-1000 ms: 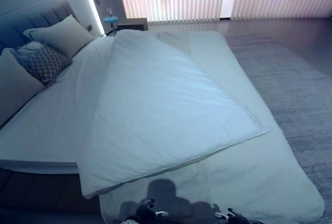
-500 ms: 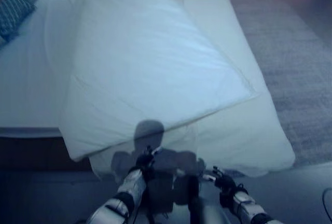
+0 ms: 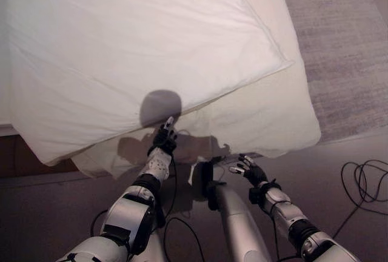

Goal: Make the bed

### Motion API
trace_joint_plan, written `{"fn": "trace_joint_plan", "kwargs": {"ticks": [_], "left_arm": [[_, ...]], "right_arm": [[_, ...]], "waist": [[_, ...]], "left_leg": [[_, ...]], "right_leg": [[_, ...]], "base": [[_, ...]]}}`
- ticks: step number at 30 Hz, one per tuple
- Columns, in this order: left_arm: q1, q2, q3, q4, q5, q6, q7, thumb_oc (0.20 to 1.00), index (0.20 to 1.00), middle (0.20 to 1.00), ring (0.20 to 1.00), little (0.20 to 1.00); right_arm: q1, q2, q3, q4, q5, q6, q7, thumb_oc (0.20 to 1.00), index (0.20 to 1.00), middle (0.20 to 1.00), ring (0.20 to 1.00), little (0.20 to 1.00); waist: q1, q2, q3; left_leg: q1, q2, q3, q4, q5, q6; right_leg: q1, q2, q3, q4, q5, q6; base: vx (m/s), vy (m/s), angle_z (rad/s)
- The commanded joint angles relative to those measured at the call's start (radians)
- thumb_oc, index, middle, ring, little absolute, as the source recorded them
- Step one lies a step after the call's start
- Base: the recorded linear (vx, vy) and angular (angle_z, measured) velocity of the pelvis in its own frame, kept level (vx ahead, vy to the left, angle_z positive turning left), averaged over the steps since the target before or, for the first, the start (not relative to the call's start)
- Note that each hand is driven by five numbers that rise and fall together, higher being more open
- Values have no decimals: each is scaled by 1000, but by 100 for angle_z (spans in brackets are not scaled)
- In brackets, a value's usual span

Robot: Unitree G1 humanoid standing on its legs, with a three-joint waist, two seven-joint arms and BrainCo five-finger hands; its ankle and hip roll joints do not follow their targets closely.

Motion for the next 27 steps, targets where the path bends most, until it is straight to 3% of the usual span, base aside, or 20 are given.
{"fn": "trace_joint_plan", "kwargs": {"ticks": [1, 13, 23, 27], "left_arm": [[-21, -16, 28, -8, -56, -34, -7, 1000, 1000, 1000, 1000, 1000], [-155, 27, 89, 13, -116, -75, 40, 1000, 1000, 1000, 1000, 1000], [-255, 64, 88, -2, -133, -108, 61, 1000, 1000, 1000, 1000, 1000], [-259, 40, 71, -30, -130, -116, 65, 1000, 1000, 1000, 1000, 1000]], "right_arm": [[50, -24, 30, -63, 26, -15, 4, 1000, 1000, 1000, 1000, 1000], [50, -11, 49, -65, 30, -10, -6, 1000, 1000, 1000, 1000, 1000], [59, 9, 47, -53, 32, -10, -32, 1000, 1000, 1000, 1000, 1000], [79, 9, 39, -54, 31, -7, -38, 1000, 1000, 1000, 1000, 1000]], "waist": [[-6, 9, -91], [-15, 3, -97], [-17, 8, -96], [-13, 13, -100]], "left_leg": [[-81, 7, 0, 75, -28, 17], [-100, 8, -3, 44, -16, 9], [-128, -2, -2, 49, -18, 14], [-136, -5, -7, 50, -17, 15]], "right_leg": [[-11, -28, 25, -56, 71, 68], [-23, -22, 24, -108, 93, 71], [-53, -30, 26, -103, 101, 75], [-59, -36, 23, -103, 103, 75]], "base": [[0, 0, 0], [36, -1, 0], [11, 9, -1], [0, 0, 0]]}}
